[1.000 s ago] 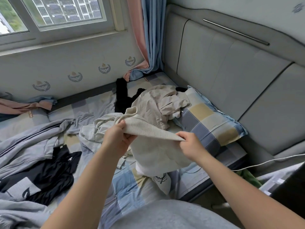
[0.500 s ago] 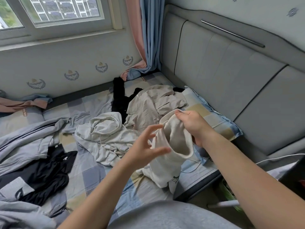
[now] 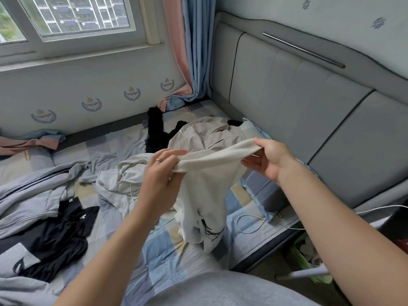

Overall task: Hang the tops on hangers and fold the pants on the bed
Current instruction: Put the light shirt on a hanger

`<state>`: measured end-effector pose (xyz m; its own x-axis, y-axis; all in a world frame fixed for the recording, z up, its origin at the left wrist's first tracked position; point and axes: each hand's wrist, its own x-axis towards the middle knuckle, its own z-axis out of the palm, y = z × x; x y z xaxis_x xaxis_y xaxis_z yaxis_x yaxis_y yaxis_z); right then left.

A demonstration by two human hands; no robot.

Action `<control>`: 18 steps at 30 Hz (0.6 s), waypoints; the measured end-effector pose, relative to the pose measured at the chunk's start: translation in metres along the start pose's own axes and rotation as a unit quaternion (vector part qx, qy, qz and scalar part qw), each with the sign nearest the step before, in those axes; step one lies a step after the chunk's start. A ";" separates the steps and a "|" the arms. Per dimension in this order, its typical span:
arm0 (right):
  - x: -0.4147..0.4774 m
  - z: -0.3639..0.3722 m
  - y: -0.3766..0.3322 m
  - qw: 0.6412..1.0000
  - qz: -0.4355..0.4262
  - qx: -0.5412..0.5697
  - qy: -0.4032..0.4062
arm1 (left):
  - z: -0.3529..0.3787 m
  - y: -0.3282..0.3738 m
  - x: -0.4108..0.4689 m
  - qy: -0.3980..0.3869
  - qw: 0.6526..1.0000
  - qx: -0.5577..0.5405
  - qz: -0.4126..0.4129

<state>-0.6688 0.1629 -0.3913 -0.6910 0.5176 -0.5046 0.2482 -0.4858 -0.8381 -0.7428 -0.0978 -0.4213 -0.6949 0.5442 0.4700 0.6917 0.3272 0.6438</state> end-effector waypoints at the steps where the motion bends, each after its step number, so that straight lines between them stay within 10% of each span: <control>1: 0.001 0.001 0.003 1.000 0.012 0.010 -0.017 | -0.005 0.002 0.003 0.000 0.999 -0.037 -0.015; 11: -0.044 0.047 0.045 0.948 -0.216 -0.148 -0.182 | -0.050 0.040 0.057 0.076 0.985 -0.137 -0.068; 18: -0.054 0.083 0.090 0.899 -0.216 -0.300 -0.233 | -0.061 0.060 0.076 0.071 0.984 -0.137 -0.093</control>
<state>-0.6659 0.0324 -0.4228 -0.9858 0.1475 -0.0799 0.1128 0.2299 -0.9667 -0.7663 -0.0841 -0.3102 -0.8380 0.3750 0.3965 0.4854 0.1800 0.8556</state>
